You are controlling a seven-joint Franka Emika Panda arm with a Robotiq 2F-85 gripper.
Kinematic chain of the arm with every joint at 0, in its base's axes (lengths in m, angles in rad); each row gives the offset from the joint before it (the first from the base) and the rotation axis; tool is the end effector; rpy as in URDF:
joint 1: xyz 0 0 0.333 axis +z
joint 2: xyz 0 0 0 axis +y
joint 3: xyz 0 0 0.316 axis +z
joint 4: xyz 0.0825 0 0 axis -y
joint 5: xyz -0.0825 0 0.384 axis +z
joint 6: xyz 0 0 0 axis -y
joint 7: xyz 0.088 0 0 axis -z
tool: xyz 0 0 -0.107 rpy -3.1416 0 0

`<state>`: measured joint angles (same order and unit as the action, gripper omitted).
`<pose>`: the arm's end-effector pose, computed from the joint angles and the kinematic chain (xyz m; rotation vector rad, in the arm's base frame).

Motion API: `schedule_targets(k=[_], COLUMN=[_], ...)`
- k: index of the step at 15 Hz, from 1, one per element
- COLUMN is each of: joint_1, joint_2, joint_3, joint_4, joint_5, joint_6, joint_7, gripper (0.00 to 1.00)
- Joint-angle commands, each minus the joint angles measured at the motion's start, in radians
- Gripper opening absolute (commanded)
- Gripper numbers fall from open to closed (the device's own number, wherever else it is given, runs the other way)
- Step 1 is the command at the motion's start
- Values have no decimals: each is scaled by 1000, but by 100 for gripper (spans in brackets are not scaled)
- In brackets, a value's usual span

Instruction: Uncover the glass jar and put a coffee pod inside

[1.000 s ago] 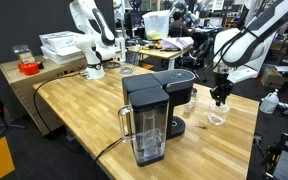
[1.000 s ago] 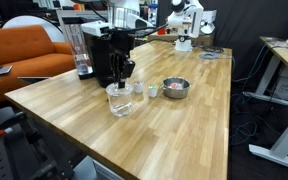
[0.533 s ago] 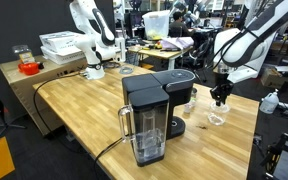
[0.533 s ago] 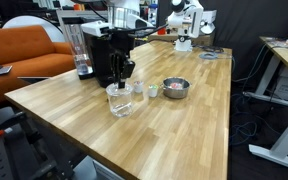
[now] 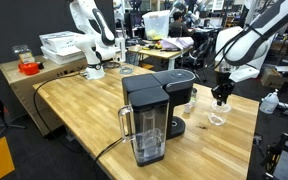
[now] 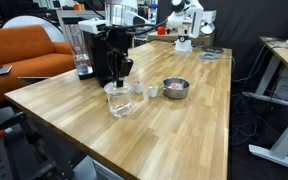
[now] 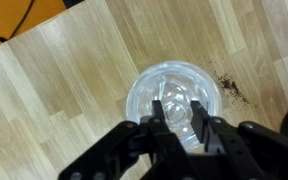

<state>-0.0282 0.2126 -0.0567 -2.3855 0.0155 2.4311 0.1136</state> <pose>0.4837 -0.0419 0.2185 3.1081 -0.3288 -0.2608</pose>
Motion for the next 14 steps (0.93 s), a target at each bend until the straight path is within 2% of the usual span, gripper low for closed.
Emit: schedule_targets(k=[1, 8, 14], joint_1=[0, -5, -65], joint_2=[-64, -181, -294], joint_3=[5, -2, -56], joint_4=[-42, -103, -154], joint_5=[6, -3, -70], joint_6=[-3, -1, 6], joint_7=[-8, 0, 64], gripper=[8, 8, 8])
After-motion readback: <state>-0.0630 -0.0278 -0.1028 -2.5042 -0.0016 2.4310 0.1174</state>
